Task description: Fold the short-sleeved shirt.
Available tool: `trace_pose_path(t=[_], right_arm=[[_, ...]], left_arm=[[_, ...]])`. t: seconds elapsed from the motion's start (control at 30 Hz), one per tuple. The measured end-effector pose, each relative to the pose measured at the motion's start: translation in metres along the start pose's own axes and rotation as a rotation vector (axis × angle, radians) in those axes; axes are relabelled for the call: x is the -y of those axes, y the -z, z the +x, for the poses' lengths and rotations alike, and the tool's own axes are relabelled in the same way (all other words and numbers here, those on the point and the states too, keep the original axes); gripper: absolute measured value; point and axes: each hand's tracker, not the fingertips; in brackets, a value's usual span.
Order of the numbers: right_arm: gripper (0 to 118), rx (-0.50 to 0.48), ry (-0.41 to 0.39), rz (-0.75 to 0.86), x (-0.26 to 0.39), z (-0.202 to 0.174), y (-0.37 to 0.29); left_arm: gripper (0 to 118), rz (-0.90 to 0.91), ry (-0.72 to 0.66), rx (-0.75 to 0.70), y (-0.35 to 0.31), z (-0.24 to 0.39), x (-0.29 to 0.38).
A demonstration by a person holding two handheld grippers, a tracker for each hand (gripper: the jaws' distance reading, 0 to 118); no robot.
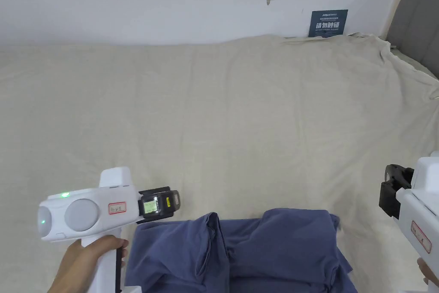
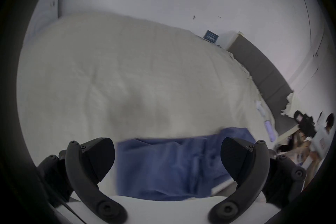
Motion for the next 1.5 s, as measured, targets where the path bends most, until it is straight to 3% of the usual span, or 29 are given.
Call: trace_pose_path(t=[0.03, 0.1, 0.17, 0.2, 0.27, 0.37, 0.67, 1.07, 1.2, 1.37, 1.5], right_arm=[[0, 0.000, -0.002, 0.001, -0.001, 0.000, 0.000], [0, 0.000, -0.004, 0.002, -0.001, 0.000, 0.000], [0, 0.002, -0.002, 0.002, -0.001, 0.001, 0.000], [0, 0.002, 0.001, 0.002, -0.001, 0.001, 0.000], [0, 0.006, 0.003, 0.001, -0.001, 0.002, 0.000], [0, 0.012, 0.002, -0.003, 0.001, 0.005, 0.000], [0, 0.026, 0.005, -0.025, 0.009, 0.014, 0.001], [0, 0.046, 0.014, -0.037, 0.013, 0.024, 0.001], [0, 0.045, 0.012, -0.039, 0.012, 0.023, 0.002], [0, 0.037, 0.008, -0.036, 0.010, 0.019, 0.001], [0, 0.029, -0.001, -0.035, 0.007, 0.014, 0.002]], left_arm=[[106, 0.028, 0.000, -0.028, -0.001, -0.004, 0.003], [77, 0.051, 0.047, -0.065, 0.002, -0.011, 0.012], [71, 0.051, 0.085, -0.086, 0.009, -0.015, 0.023], [51, 0.048, 0.097, -0.091, 0.013, -0.015, 0.030], [22, 0.040, 0.121, -0.083, 0.024, -0.016, 0.046], [2, 0.026, 0.123, -0.078, 0.035, -0.009, 0.068], [0, -0.049, 0.180, -0.013, 0.073, 0.040, 0.112], [0, -0.053, 0.237, 0.048, 0.085, 0.095, 0.120], [0, -0.074, 0.215, 0.088, 0.081, 0.087, 0.111], [0, -0.116, 0.026, 0.283, 0.043, 0.053, 0.069], [0, -0.111, 0.018, 0.297, 0.015, 0.018, 0.039]])
